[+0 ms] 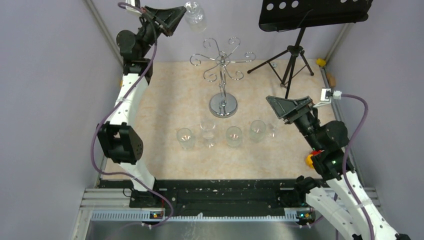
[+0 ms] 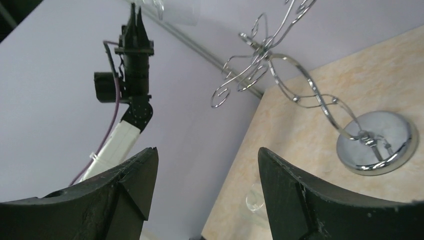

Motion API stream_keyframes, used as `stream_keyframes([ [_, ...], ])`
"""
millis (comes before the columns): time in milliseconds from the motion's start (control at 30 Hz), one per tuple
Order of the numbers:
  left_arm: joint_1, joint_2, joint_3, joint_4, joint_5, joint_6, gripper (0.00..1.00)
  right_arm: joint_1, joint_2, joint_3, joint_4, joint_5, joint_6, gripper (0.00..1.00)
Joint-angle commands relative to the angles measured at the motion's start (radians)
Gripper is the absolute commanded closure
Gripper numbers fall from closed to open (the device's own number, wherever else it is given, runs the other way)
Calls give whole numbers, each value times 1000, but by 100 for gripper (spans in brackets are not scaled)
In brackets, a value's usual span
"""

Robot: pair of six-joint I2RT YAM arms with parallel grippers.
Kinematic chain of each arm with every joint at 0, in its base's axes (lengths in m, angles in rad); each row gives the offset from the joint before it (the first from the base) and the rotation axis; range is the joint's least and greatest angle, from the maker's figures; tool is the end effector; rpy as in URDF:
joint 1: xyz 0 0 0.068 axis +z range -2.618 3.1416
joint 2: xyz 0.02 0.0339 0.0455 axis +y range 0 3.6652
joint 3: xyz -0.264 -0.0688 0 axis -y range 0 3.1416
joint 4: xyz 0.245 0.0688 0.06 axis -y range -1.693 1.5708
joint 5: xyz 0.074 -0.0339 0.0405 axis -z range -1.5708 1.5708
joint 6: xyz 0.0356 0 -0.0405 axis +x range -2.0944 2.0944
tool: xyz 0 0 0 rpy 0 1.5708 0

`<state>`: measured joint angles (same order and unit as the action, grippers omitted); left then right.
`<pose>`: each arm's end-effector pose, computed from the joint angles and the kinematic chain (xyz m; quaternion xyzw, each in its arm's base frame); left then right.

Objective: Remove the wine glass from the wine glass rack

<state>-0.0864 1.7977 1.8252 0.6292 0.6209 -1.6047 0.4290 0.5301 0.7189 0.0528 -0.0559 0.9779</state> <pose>0.4009 -0.0555 0.5003 -0.0904 0.4935 -0.7288 0.4659 0.1156 0.0550 0.3781 0.1459 0.5994 0.5221 0.5889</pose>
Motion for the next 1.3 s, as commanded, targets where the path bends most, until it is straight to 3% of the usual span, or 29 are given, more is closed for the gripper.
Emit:
stream_keyframes([
  [0,2,-194,-60,253,19,-146,100,-1,127,57,239,-251,-12,25],
  [200,-31,-373,-267,308,6,-268,100,39,248,92,458,-319,18,23],
  [433,-128,-549,-473,319,-36,-287,100,117,425,177,715,-358,42,21],
  [667,-206,-663,-574,323,-54,-270,100,198,591,270,924,-389,50,21],
  [933,-214,-749,-624,299,-64,-261,100,256,794,420,1185,-477,103,25],
  [1100,-214,-765,-628,290,-66,-268,100,297,904,500,1384,-525,157,39],
  [1267,-214,-774,-633,294,-73,-277,100,331,981,593,1479,-559,203,66],
])
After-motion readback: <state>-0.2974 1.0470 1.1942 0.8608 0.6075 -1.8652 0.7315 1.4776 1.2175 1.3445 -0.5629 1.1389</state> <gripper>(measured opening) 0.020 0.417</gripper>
